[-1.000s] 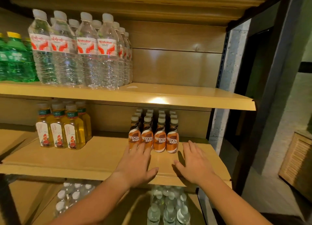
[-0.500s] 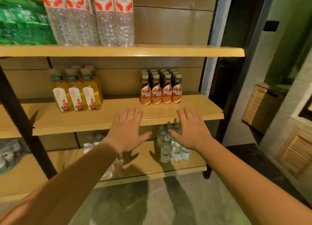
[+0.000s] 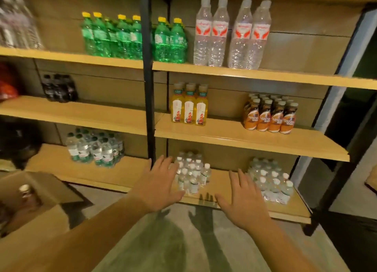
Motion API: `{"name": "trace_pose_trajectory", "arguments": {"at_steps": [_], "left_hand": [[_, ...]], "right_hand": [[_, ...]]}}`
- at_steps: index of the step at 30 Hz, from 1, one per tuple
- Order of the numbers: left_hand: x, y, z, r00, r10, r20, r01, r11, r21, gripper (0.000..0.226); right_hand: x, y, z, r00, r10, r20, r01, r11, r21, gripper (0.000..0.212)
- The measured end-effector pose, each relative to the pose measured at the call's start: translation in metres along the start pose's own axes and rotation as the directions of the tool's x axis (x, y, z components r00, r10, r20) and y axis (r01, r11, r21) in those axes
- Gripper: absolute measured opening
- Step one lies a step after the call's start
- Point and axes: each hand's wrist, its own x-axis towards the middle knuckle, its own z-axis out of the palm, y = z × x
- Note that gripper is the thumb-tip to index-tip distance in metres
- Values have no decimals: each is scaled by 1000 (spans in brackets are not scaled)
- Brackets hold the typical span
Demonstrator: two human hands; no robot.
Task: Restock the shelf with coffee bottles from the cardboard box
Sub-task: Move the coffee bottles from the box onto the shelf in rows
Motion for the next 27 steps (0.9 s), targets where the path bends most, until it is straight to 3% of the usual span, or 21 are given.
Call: {"name": "trace_pose_trajectory", "arguments": {"at_steps": [5,13,22,27], "left_hand": [[-80,-83,1,985,-135,104,130,990,49,95],[-175,-241,-3,969,-244,49,244,970,-3,94],[-240,-451,38,966,-243,89,240,969,51,80],[-261,-540,76,956,-271,112,277,960,-44,85]], "right_hand": [[-25,-94,30,994,-42,103,34,997,76,87],[-24,-257,40,985,-146,86,140,987,74,86],[27,-499,110,971,-199,133,180,973,141,82],[45,-596,154,949,-250,194,204,952,229,77]]}}
